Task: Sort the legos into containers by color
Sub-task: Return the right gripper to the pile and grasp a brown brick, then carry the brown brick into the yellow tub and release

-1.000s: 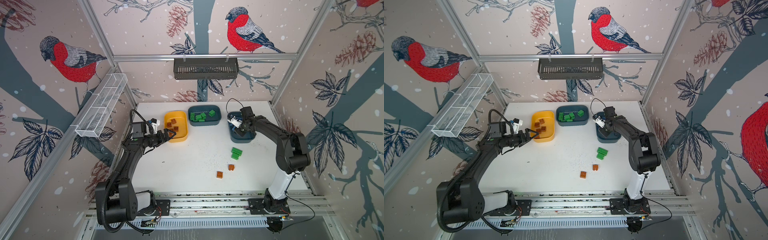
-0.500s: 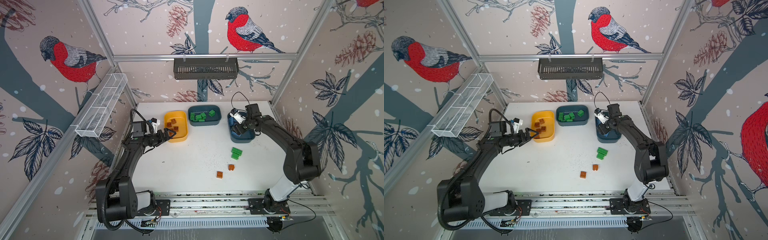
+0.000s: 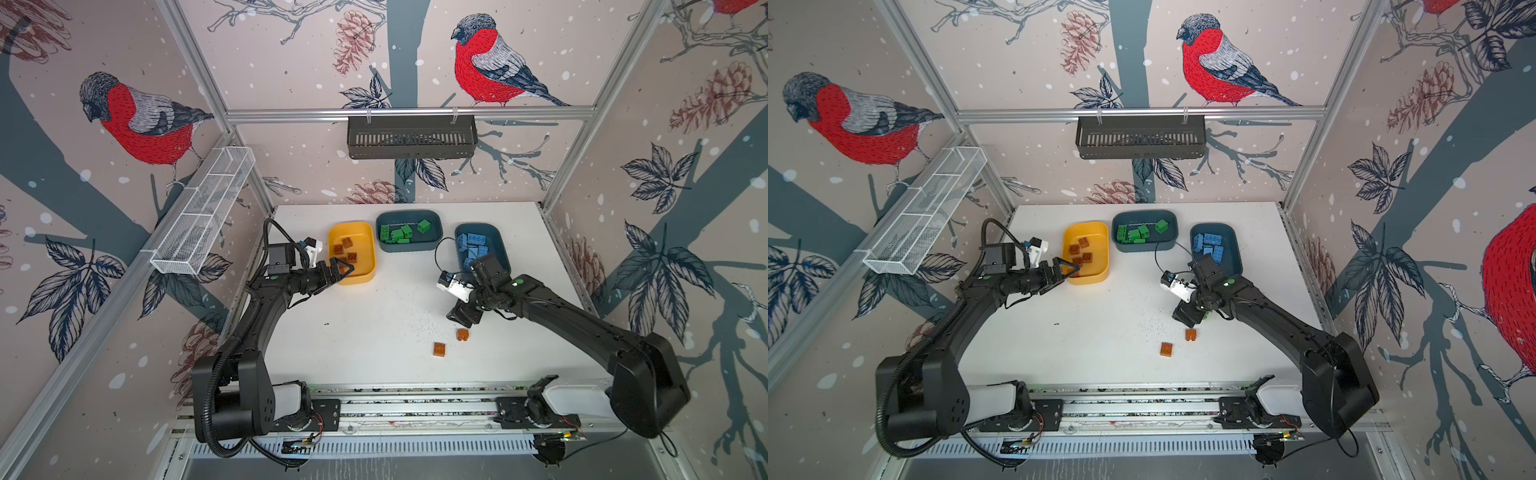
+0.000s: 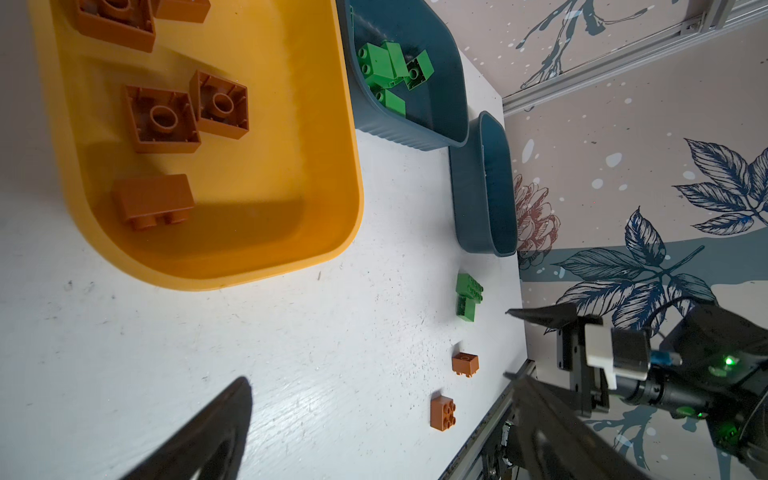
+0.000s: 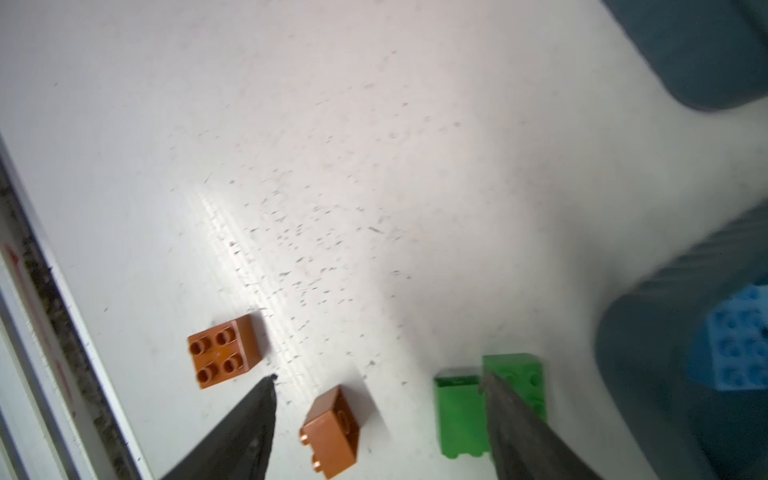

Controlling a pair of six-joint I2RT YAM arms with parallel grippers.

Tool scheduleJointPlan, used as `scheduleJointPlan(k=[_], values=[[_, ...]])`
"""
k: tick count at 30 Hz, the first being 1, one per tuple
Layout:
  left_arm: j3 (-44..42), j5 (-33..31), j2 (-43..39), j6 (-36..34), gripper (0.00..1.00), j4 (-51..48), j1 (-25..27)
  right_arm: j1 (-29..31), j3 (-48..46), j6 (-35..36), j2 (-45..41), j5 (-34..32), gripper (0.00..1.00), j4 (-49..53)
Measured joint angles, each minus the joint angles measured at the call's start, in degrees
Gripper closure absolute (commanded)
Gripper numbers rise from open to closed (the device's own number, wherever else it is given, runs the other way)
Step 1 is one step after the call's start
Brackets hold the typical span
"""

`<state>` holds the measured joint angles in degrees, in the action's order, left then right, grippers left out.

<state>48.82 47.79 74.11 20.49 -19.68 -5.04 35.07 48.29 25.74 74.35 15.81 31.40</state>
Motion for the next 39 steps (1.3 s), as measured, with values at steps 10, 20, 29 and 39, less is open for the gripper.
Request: scheduleJointPlan(k=[10, 20, 29, 39], values=[[-2.3, 0.0, -1.8, -0.8, 0.03, 0.1, 0.1, 14.2, -5.0, -0.1, 3.1, -2.0, 0.20, -0.6], [-2.4, -0.2, -2.2, -1.0, 0.03, -0.1, 0.1, 17.7, -5.3, -1.8, 10.7, -7.5, 0.36, -4.0], [-2.6, -0.2, -2.1, -1.0, 0.03, -0.1, 0.1, 17.7, -4.2, -2.8, 12.8, -8.5, 0.75, -4.8], [-2.4, -0.2, -1.9, -1.0, 0.03, -0.1, 0.1, 10.2, 10.7, -1.6, 13.4, -5.4, 0.75, -4.5]])
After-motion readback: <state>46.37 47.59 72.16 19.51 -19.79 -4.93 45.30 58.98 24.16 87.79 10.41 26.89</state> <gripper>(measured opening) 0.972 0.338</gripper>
